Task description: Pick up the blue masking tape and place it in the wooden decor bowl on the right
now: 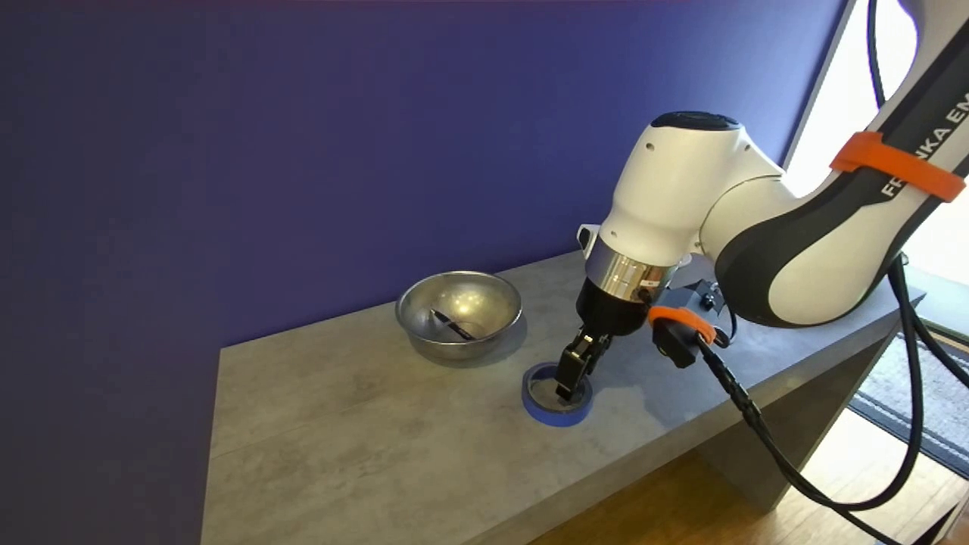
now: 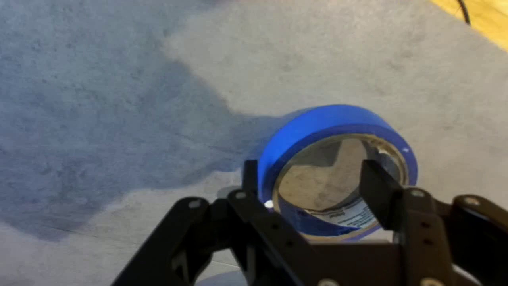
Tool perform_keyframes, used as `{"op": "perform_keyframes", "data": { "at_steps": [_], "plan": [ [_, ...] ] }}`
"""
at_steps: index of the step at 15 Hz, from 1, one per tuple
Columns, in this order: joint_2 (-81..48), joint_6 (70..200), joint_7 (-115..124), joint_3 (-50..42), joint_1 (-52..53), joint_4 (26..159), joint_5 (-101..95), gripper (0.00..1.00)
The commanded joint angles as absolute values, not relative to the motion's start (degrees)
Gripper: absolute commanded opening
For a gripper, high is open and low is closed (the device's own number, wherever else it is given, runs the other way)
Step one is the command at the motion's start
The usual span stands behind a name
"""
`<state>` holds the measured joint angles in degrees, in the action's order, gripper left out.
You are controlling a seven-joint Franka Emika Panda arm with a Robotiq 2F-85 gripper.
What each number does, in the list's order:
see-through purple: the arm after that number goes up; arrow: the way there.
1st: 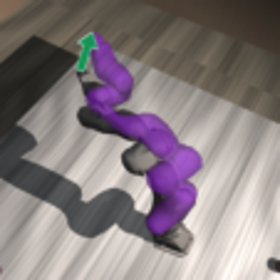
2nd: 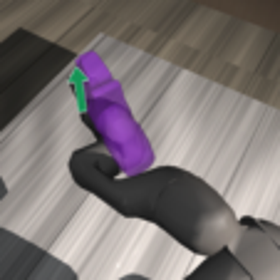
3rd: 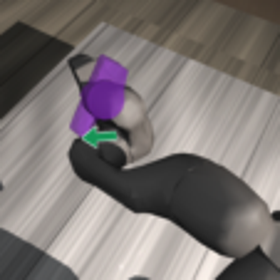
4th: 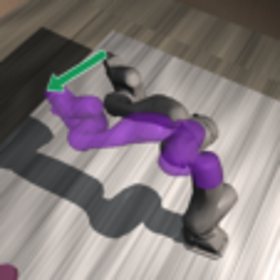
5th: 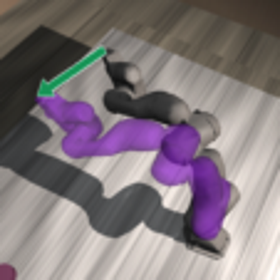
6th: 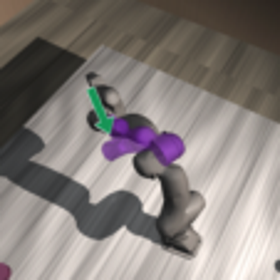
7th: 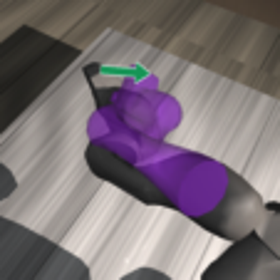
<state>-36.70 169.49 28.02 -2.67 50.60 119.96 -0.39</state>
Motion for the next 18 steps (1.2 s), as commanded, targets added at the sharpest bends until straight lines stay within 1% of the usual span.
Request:
{"op": "perform_keyframes", "data": {
  "at_steps": [1,3,4,5,6,7,11,13,14,16,17,18],
  "plan": [
    [-38.1,170.9,30.7,-5.5,52.7,119.0,1.3,0.72],
    [-38.8,171.0,31.5,-6.3,53.4,118.6,1.3,0.66],
    [-39.2,171.0,31.7,-6.7,53.7,118.4,1.3,0.48],
    [-39.5,170.9,31.9,-6.9,54.0,118.3,1.3,0.41],
    [-39.7,170.8,31.9,-7.1,54.2,118.2,1.3,0.38],
    [-39.8,170.7,32.1,-7.3,54.6,118.1,1.3,0.32],
    [-38.7,171.0,32.6,-8.6,56.2,118.4,1.1,0.02],
    [-35.8,171.8,32.6,-10.7,57.1,120.4,0.6,0.0],
    [-34.3,172.0,33.1,-12.7,58.1,121.6,0.3,0.02],
    [-30.5,172.8,35.8,-19.3,61.2,125.9,-0.3,0.03],
    [-28.9,173.6,36.3,-20.6,61.5,127.5,-0.2,0.03],
    [-26.1,177.1,30.7,-12.7,54.8,129.2,1.9,0.03]
  ]
}}
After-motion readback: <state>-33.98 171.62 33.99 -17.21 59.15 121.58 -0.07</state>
